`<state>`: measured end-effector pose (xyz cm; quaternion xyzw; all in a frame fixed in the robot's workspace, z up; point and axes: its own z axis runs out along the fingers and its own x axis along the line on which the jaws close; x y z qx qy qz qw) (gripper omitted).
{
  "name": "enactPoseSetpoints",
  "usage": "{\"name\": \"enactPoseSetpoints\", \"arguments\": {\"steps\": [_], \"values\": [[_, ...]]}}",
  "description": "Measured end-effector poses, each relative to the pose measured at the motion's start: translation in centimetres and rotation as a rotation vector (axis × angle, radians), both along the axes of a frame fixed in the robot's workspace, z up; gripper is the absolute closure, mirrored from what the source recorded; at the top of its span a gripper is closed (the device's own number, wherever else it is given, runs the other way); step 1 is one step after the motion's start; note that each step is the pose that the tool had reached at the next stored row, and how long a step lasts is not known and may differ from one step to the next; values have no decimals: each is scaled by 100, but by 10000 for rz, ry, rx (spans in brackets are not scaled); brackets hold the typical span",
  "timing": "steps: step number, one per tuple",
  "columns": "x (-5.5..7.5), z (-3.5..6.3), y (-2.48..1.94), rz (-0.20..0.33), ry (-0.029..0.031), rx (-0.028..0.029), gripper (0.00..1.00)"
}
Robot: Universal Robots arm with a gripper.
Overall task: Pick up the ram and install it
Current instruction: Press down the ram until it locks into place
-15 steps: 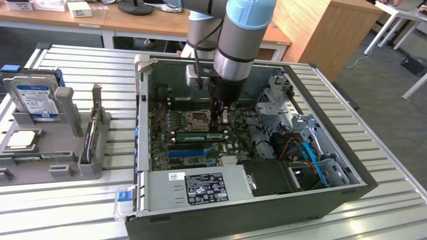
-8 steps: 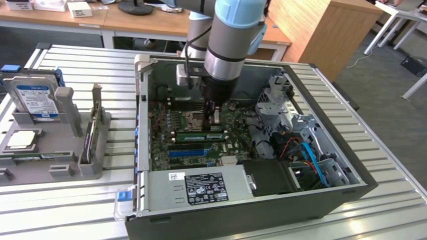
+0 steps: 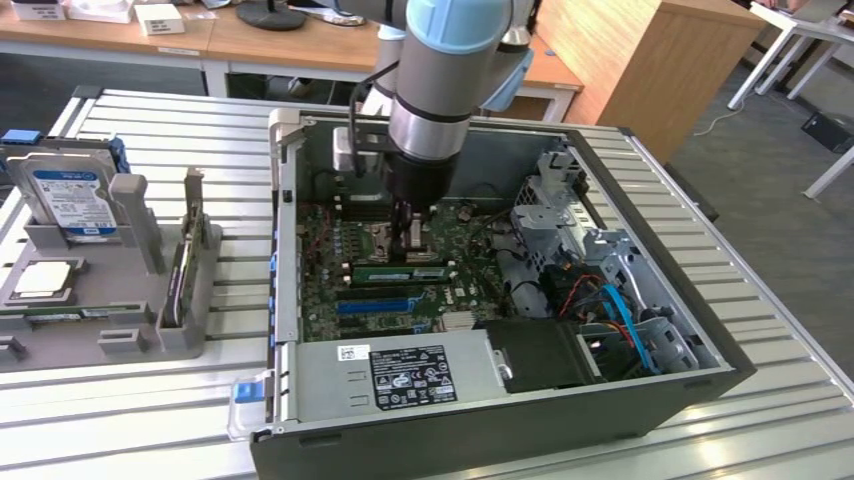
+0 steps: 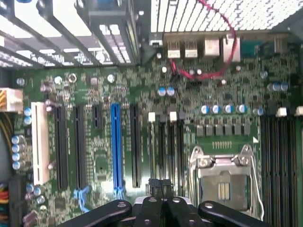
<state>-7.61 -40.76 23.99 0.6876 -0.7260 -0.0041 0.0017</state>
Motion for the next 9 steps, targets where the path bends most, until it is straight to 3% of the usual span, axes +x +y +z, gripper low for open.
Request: {"name": "enactPoseSetpoints", "arguments": {"steps": [9], "values": [[-93, 0, 0, 0, -1, 0, 89]]}}
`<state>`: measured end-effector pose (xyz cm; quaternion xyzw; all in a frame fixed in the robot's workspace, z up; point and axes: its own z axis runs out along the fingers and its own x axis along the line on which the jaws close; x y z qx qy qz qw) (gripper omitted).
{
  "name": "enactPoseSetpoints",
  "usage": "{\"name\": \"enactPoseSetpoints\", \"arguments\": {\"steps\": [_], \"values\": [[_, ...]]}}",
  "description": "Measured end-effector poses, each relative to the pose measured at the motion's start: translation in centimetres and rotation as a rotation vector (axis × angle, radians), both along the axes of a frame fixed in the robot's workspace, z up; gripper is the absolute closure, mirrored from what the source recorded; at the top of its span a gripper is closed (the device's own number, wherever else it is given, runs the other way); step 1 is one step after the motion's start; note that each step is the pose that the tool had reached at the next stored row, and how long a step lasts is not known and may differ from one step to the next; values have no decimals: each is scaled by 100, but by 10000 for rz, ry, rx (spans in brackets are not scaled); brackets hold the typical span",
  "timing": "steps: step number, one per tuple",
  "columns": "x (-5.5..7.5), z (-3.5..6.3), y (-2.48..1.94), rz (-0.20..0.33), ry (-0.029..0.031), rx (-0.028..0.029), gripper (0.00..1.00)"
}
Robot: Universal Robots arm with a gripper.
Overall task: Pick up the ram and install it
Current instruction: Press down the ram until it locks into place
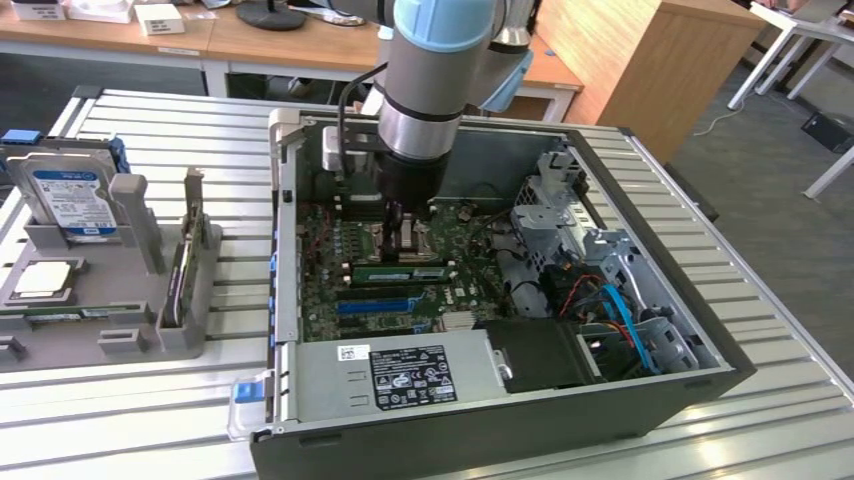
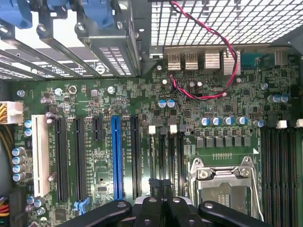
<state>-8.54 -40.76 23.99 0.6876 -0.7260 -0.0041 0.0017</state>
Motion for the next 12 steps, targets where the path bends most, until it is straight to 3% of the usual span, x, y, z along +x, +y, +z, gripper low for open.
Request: {"name": "enactPoseSetpoints", "arguments": {"steps": [12], "values": [[0, 0, -10, 1, 1, -4, 89]]}}
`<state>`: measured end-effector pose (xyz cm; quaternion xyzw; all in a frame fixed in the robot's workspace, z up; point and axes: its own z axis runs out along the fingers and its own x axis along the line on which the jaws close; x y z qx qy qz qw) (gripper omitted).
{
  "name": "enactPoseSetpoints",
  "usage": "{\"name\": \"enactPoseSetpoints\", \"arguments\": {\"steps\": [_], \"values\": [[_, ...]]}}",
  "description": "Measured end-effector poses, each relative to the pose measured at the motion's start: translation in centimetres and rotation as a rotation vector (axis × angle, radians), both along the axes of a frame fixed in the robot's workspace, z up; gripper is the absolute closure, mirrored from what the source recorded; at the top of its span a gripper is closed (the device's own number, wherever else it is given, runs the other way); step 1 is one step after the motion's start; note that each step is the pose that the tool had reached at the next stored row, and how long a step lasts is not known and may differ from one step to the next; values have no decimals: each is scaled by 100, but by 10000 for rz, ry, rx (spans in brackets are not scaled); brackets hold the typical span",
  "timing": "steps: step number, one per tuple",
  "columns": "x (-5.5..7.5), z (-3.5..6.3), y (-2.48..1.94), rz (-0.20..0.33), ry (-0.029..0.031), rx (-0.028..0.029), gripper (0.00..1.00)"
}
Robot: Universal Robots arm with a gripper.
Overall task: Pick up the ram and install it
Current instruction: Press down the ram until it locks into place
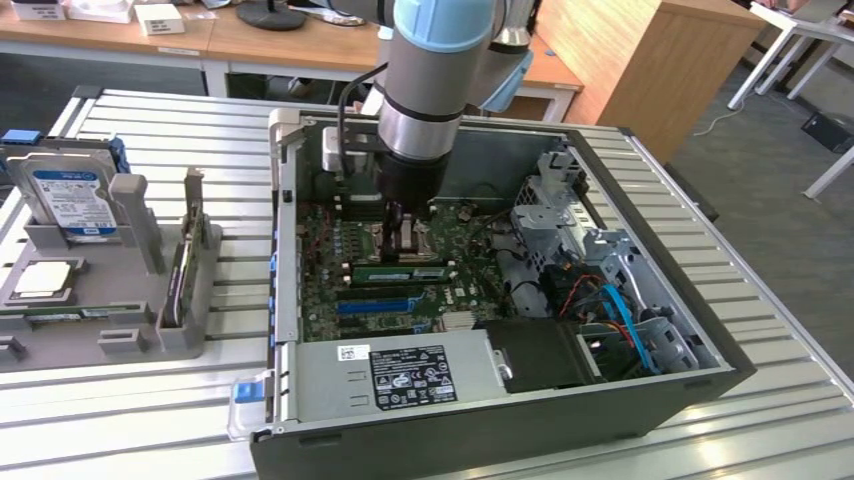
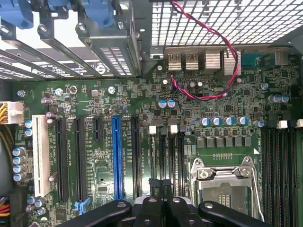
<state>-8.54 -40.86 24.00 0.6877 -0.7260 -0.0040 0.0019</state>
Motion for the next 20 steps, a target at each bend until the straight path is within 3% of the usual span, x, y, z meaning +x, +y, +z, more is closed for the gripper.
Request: {"name": "enactPoseSetpoints", "arguments": {"steps": [20], "values": [[-1, -63, -6, -2, 0, 0, 89]]}}
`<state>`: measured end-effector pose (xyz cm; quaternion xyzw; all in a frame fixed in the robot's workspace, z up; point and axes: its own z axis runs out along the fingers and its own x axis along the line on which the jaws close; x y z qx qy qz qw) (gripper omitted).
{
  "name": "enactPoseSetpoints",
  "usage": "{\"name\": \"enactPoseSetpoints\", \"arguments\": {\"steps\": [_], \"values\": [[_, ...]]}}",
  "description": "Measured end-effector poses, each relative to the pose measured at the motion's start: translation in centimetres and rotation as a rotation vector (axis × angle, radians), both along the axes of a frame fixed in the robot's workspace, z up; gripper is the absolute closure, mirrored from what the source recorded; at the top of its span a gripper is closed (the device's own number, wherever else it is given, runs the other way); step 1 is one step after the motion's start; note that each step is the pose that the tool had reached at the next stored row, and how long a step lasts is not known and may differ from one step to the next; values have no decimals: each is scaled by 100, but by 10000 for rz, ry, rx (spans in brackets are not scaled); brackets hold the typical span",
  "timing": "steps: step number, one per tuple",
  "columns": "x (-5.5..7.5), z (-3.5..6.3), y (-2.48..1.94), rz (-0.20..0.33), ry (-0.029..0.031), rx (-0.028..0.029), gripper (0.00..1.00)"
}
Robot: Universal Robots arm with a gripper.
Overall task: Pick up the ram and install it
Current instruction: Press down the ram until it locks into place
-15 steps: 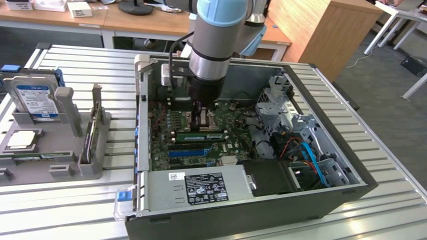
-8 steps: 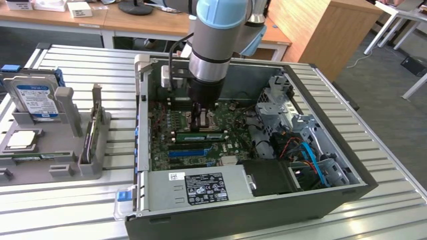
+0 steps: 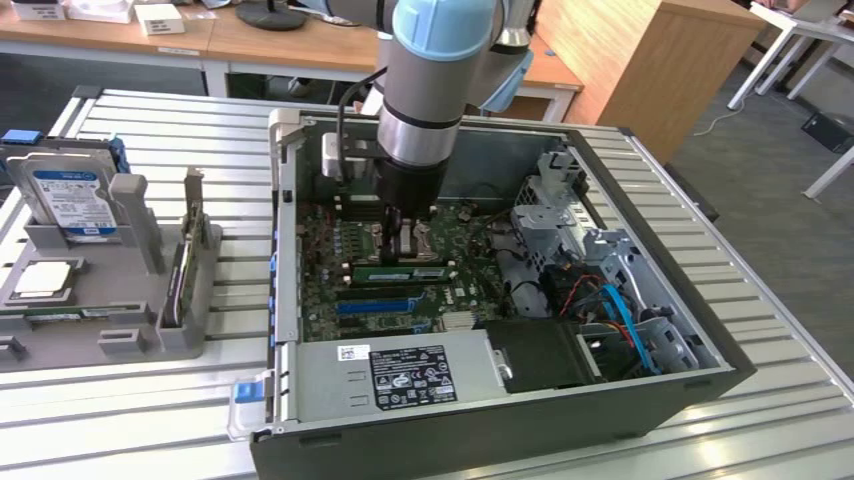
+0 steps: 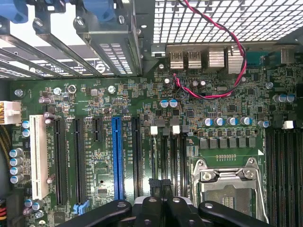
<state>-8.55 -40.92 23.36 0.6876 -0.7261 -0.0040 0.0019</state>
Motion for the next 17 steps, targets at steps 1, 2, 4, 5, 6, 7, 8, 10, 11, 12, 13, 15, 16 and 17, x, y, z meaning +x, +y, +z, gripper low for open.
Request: {"name": "enactPoseSetpoints", "arguments": {"steps": [1, 2, 4, 5, 6, 7, 8, 10, 11, 12, 13, 15, 16, 17], "values": [[0, -6, 1, 0, -3, 5, 89], [0, -10, 1, 0, -2, 3, 89], [0, -20, 0, 0, 0, 1, 89], [0, -26, 0, 0, 0, 2, 89], [0, -39, 0, 0, 0, 1, 89], [0, -49, 0, 0, 0, 0, 89], [0, -49, 0, 0, 0, -1, 89], [0, -49, 0, 0, 0, -1, 89], [0, -50, 0, 0, 1, 0, 89], [0, -54, 0, 0, -1, 2, 89], [0, -57, 0, 0, -1, 3, 89], [0, -62, 0, 0, 0, 0, 89], [0, -64, 0, 0, 1, -2, 89], [0, -64, 0, 0, 1, -2, 89]]}}
